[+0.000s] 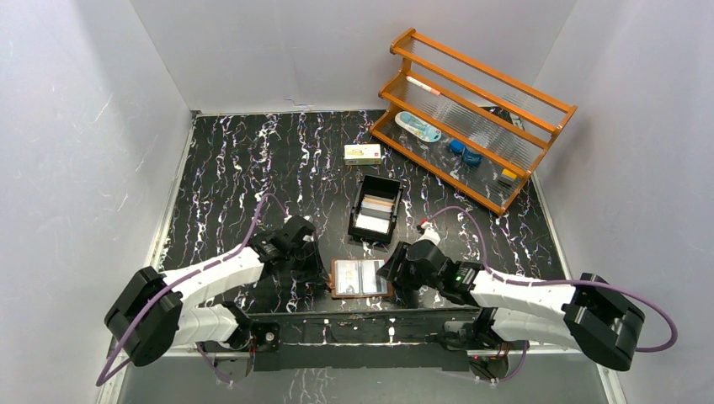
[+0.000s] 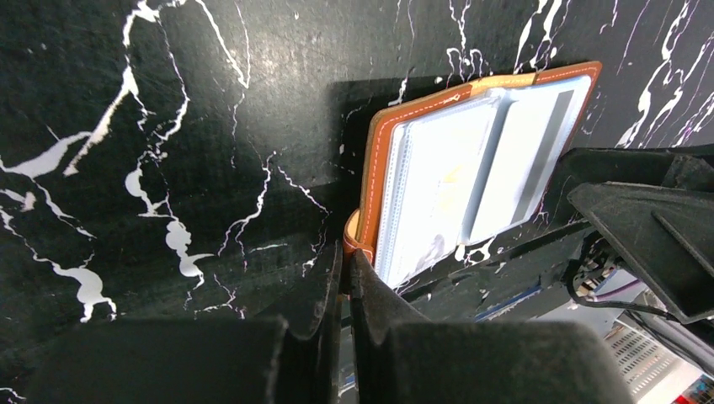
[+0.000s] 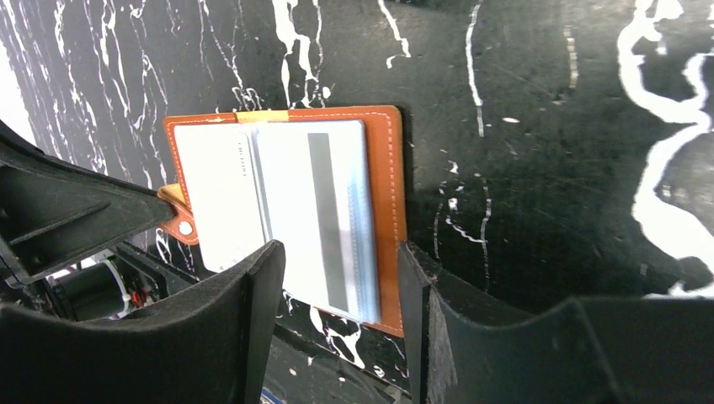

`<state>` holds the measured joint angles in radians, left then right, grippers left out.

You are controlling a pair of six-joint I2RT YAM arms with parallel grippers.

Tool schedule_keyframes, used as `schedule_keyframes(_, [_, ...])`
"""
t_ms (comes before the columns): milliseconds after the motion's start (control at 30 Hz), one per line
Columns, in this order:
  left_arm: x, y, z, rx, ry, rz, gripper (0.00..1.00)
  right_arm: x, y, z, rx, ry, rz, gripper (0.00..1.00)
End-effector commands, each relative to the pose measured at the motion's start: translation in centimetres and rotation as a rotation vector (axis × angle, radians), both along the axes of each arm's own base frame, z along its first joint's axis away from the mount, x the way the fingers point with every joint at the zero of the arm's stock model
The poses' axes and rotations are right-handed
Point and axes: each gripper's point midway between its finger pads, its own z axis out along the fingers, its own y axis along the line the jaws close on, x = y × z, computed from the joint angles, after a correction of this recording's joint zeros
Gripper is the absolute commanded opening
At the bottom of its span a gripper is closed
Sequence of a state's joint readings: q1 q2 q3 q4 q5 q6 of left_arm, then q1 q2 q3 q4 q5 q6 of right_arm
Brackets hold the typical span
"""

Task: Put the credit cards into the card holder
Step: Close the card holder at the center of the board.

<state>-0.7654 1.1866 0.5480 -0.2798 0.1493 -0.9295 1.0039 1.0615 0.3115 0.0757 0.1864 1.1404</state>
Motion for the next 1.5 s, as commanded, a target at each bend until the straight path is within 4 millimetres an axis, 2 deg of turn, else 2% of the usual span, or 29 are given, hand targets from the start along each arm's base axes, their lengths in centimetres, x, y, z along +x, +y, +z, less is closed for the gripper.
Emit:
schedule_keyframes(0, [-0.1, 0.2, 0.2, -0.012, 0.018, -0.009, 0.00, 0.7, -1.6, 0.1, -0.021, -0.030, -0.080, 0.60])
schedule_keyframes(167, [-0.2, 1.0, -1.0, 0.046, 0.028, -0.013, 0.00, 0.6, -1.0, 0.2, -0.033, -0.036, -0.039, 0.60])
schedule_keyframes(333, [-0.5, 1.1, -1.9, 0.065, 0.054, -0.029, 0.00, -0.3, -0.1, -2.1, -0.091, 0.019, 0.016, 0.60])
schedule_keyframes(467, [-0.7, 1.0, -2.4, 0.060, 0.066, -0.037, 0.00, 0.2, 3.0, 0.4, 0.043, -0.005, 0.049, 0.59])
schedule_keyframes(567, [-0.6, 0.8, -2.2, 0.053, 0.063, -0.041, 0.00, -0.3, 3.9, 2.2, 0.174, -0.029, 0.069, 0.57])
schedule_keyframes(700, [-0.2, 0.1, -1.4, 0.017, 0.047, -0.046, 0.00, -0.1, 4.9, 5.5, 0.275, -0.079, 0.089, 0.55])
schedule_keyframes(900, [0.3, -0.7, -0.8, -0.008, 0.036, -0.056, 0.00, -0.7, 6.8, 9.2, 0.427, -0.129, 0.171, 0.55])
schedule_keyframes(1033, [0.5, -0.9, -0.4, -0.012, 0.026, -0.070, 0.00, -1.3, 7.9, 10.1, 0.464, -0.120, 0.226, 0.55])
schedule_keyframes(1100, [0.5, -1.0, -0.4, -0.013, 0.027, -0.073, 0.00, -1.4, 8.0, 9.7, 0.451, -0.119, 0.235, 0.56])
schedule_keyframes(1133, [0.6, -1.1, -0.3, -0.015, 0.027, -0.074, 0.00, -1.1, 8.5, 10.7, 0.459, -0.135, 0.239, 0.57])
schedule_keyframes(1267, [0.7, -2.2, 0.2, -0.071, 0.022, -0.091, 0.00, -0.8, 8.7, 10.3, 0.430, -0.147, 0.247, 0.58])
schedule_keyframes(1467, [0.8, -3.8, 1.5, -0.164, 0.001, -0.133, 0.00, -0.9, 8.9, 7.9, 0.384, -0.128, 0.266, 0.54])
